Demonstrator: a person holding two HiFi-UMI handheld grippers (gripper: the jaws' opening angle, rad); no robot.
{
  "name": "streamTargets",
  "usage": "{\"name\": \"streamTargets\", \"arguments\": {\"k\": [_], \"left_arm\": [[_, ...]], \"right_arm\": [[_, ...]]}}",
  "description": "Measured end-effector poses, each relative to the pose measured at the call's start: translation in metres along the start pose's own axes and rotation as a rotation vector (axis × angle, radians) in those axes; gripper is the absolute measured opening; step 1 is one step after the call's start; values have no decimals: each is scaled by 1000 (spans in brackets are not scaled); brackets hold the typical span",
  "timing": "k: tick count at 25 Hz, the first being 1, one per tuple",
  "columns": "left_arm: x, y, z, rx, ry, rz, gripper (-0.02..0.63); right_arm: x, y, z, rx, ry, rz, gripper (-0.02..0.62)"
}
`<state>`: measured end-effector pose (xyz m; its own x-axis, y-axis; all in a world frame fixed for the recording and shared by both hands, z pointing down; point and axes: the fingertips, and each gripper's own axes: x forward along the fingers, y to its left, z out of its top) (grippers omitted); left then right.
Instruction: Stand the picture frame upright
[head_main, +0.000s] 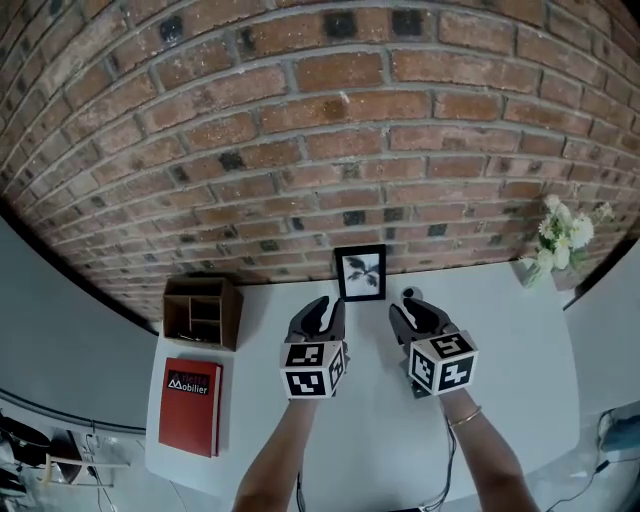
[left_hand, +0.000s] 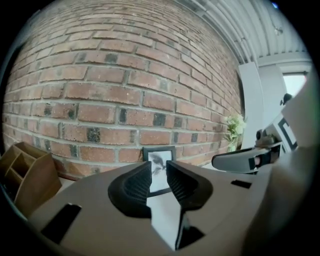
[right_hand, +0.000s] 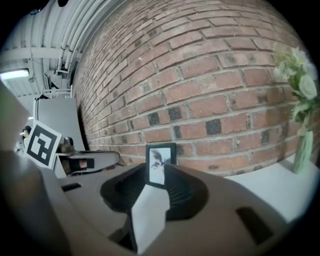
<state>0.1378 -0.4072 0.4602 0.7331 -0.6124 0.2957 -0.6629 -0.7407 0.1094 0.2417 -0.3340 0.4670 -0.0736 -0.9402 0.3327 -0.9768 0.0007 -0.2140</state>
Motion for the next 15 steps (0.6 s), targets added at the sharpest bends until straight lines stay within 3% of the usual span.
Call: {"name": "streamTargets", "arguments": {"k": [8,15], "left_arm": [[-50,-37,12,47,-48,-4,45],[-96,-60,11,54,-72,11,14]], "right_arm": [[-63,33,14,31,-67,50,114],[-113,47,8,-5,-83,63,92]]}}
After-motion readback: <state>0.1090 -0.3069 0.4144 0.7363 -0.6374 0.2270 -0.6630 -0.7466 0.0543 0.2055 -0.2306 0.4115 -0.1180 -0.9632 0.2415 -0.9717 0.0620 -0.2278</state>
